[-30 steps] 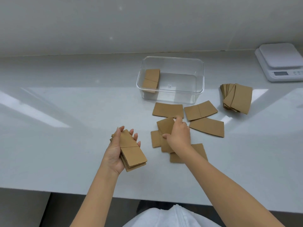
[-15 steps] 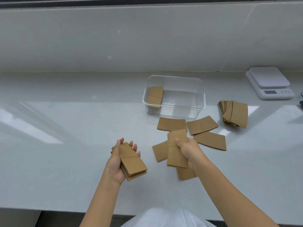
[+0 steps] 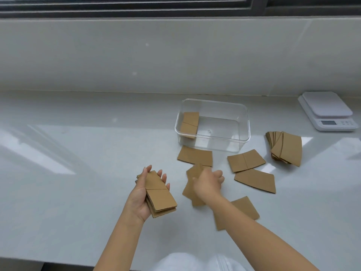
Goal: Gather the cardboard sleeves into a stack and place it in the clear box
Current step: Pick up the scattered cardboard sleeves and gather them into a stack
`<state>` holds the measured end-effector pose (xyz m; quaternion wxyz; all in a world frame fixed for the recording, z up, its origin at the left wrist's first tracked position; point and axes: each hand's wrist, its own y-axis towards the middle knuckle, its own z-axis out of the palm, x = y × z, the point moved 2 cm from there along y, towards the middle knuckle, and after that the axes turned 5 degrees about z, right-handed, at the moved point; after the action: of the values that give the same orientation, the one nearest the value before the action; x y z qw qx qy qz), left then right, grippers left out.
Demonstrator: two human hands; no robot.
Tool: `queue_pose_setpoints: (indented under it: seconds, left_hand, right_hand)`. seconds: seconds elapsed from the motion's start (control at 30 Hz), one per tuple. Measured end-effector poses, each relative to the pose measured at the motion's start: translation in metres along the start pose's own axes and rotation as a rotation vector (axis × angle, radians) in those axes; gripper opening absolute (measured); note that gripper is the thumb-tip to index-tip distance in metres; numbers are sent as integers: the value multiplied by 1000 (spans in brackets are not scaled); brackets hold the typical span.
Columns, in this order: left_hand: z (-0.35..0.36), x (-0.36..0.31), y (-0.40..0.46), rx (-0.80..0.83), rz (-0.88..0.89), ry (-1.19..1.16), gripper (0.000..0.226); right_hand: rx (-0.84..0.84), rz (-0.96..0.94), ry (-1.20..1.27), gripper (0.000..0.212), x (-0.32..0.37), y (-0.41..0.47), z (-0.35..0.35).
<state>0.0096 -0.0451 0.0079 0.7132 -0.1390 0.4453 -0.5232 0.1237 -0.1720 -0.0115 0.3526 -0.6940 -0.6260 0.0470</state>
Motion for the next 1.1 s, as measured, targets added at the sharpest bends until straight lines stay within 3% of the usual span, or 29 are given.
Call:
queue_pose_setpoints:
  seconds: [0.23, 0.6, 0.73, 0.83, 0.93, 1.03, 1.1]
  left_hand:
    - [-13, -3, 8, -36, 7, -20, 12]
    - [-15, 0, 10, -35, -10, -1, 15]
    - [-12, 0, 10, -11, -8, 9, 18]
    - [1, 0, 9, 77, 4, 60, 28]
    - [30, 5, -1, 257, 38, 147, 54]
    - [58, 17, -15, 478, 46, 327, 84]
    - [68, 21, -23, 553, 37, 404, 90]
  right_hand:
    - [20, -223, -197, 36, 9, -11, 19]
    - [198, -367, -77, 43, 1, -8, 14]
    - [226, -311, 202, 60, 0, -4, -18]
    - [268, -346, 435, 40, 7, -13, -64]
    - [370, -471, 526, 21, 15, -34, -100]
    - [340, -549, 461, 25, 16, -55, -108]
    - [280, -555, 464, 26, 14, -63, -102]
